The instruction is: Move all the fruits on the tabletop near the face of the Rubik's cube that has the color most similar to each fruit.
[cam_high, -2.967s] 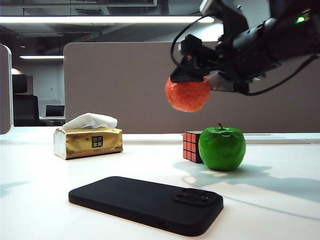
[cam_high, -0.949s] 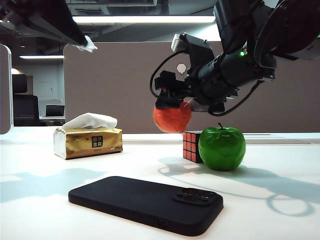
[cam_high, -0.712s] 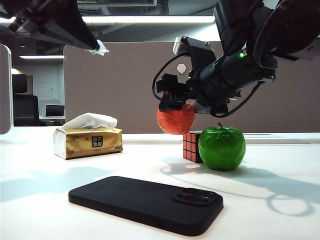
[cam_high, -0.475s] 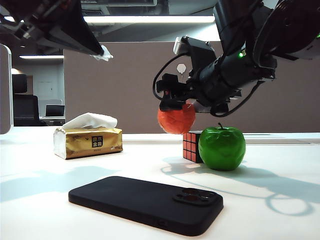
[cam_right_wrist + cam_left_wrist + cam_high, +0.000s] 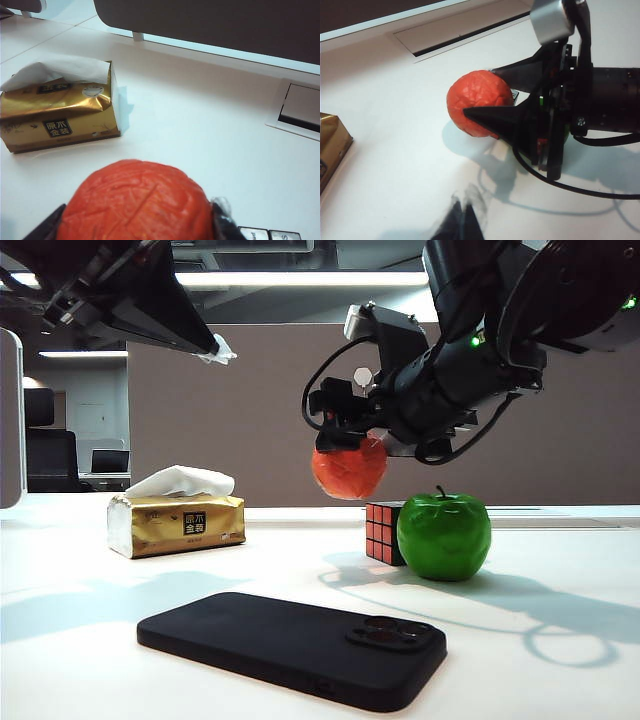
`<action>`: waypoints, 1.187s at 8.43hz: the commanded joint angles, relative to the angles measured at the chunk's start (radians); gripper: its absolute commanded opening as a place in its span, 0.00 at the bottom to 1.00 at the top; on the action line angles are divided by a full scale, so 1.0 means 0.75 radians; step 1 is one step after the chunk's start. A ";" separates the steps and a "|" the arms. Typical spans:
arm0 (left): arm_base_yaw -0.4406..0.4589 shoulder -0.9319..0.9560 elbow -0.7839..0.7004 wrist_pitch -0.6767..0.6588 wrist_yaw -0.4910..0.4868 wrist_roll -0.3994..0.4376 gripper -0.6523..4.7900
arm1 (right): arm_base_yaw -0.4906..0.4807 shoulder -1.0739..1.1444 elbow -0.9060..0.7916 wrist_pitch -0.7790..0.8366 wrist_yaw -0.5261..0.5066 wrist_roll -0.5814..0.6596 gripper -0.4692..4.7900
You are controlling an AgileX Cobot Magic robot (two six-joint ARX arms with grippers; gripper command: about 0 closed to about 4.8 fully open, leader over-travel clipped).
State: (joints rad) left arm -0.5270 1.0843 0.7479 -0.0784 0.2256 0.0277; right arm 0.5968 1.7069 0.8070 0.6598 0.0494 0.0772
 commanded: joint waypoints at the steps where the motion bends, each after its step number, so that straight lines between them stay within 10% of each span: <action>1: -0.001 -0.001 0.002 0.019 0.010 -0.004 0.11 | 0.000 -0.003 0.007 -0.017 -0.010 -0.004 0.68; 10: -0.001 0.003 0.002 0.020 0.010 -0.004 0.11 | 0.001 0.062 0.008 -0.065 -0.032 -0.004 0.69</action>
State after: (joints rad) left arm -0.5270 1.0874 0.7475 -0.0780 0.2260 0.0277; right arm 0.5972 1.7538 0.8089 0.5949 0.0162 0.0734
